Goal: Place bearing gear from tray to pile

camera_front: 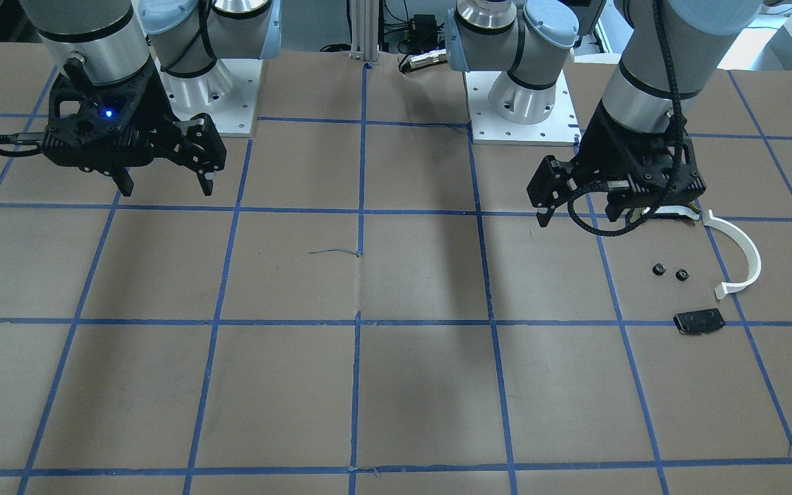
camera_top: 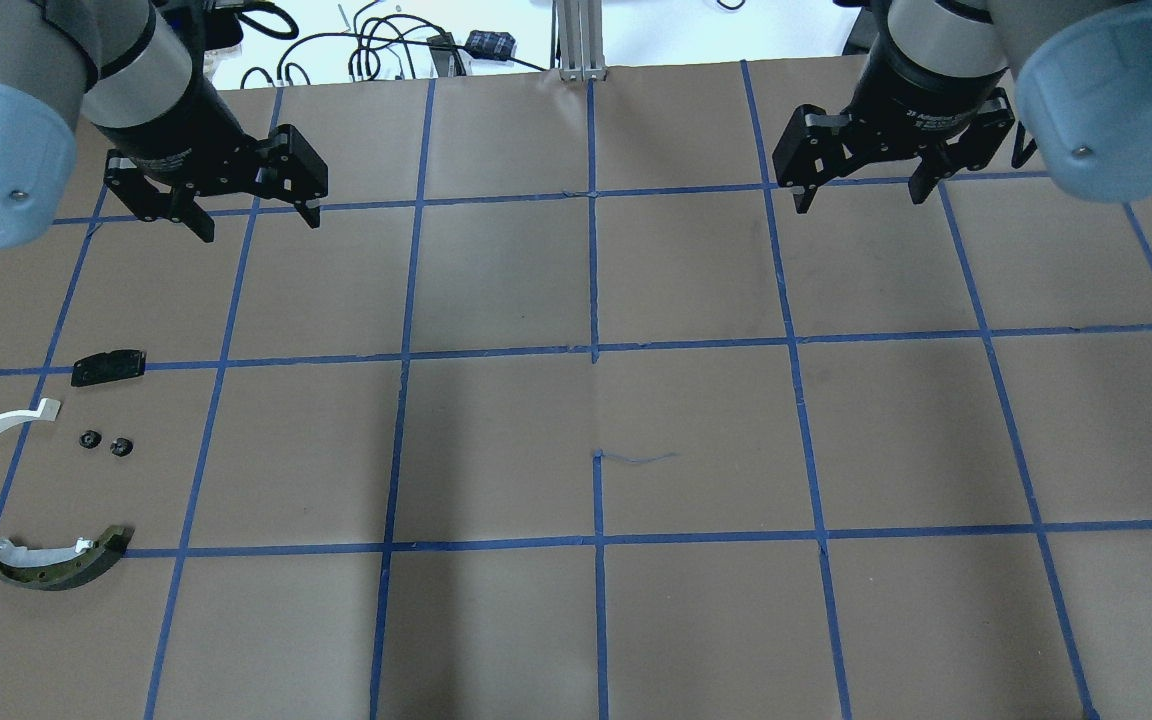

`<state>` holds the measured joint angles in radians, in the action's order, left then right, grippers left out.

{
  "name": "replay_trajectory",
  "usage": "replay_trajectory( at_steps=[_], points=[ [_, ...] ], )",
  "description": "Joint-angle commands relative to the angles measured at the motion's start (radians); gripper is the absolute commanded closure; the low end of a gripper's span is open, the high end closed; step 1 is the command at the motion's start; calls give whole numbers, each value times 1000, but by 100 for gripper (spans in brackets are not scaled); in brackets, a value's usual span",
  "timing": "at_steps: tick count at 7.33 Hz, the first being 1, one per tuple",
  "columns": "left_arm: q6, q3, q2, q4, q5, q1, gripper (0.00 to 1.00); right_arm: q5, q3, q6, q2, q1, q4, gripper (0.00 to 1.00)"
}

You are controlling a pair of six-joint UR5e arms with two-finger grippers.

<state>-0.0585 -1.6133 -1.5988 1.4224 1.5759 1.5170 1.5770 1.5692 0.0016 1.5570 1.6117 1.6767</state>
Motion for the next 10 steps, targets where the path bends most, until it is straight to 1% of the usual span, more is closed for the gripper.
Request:
replay_trajectory(
  at_steps=[1, 4, 6, 9, 10],
  points=[
    [-15, -8, 25, 59, 3, 2, 0, 0, 0, 0, 0, 0, 0, 0],
    [8, -10, 30, 67, -1, 0, 0, 2, 0, 0, 0, -1, 0, 0],
    [86, -10, 33, 72, 2, -9, 0, 0, 0, 0, -2, -1, 0, 0],
    [86, -10, 39, 73, -4, -3, 0, 0, 0, 0, -2, -3, 0, 0],
    [88, -13, 42, 91, -2, -1, 0, 0, 0, 0, -2, -3, 0, 0]
  ],
)
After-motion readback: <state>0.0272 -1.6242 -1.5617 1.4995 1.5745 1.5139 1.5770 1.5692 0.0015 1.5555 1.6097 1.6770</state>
